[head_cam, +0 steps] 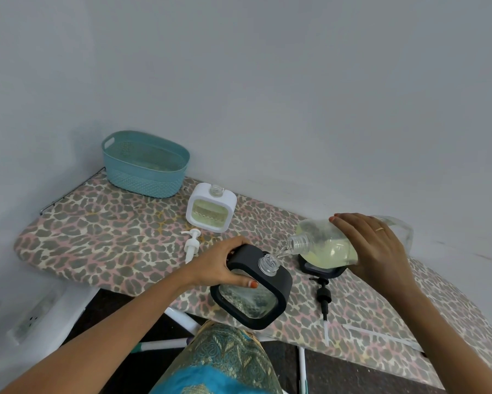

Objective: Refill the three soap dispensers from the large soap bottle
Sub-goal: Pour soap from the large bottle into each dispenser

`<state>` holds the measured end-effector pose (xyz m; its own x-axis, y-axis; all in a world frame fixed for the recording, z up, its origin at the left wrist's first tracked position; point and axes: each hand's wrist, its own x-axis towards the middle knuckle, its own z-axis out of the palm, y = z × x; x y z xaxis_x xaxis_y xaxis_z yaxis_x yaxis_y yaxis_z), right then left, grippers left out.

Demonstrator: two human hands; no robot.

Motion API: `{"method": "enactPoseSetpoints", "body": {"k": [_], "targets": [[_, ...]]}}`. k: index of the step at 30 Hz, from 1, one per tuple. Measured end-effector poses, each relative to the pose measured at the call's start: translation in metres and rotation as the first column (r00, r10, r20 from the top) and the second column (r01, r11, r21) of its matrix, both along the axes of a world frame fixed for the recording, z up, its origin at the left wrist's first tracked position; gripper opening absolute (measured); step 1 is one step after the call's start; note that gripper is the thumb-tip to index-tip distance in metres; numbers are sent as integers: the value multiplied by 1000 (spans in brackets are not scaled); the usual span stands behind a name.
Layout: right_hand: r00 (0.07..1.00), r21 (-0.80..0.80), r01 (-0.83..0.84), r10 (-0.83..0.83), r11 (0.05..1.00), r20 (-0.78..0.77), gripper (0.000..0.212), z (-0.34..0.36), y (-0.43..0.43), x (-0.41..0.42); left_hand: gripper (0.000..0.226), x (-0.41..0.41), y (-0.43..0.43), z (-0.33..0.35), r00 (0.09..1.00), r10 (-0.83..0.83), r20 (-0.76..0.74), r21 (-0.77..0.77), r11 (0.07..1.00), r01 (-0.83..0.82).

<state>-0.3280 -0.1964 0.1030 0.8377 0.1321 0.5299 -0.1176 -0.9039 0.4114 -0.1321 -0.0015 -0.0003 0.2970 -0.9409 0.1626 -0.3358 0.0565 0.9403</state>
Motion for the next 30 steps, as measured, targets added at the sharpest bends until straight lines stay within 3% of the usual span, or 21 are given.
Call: {"method": "enactPoseSetpoints", "body": {"k": [5,10,16,22,30], "targets": [[1000,-8,5,-5,1000,15,66,-3,-3,0,50,0,0,-2,1000,-10,-17,-8,1000,10],[999,1,-25,25,1000,33,40,-2,0,1,54,0,0,-2,1000,-8,-14,-28,1000,8],[1000,6,-17,17,1000,13,48,-1,2,1,54,0,0,-2,1000,-7,-12,-38,999,7],[1000,-5,3,-4,1000,-18,72,-1,3,1,49,0,1,-2,999,-7,-34,-28,1000,6],[999,4,18,-18,1000,-26,66,-1,2,1,43,2,-1,-5,1000,12,-20,-3,1000,-12]]}}
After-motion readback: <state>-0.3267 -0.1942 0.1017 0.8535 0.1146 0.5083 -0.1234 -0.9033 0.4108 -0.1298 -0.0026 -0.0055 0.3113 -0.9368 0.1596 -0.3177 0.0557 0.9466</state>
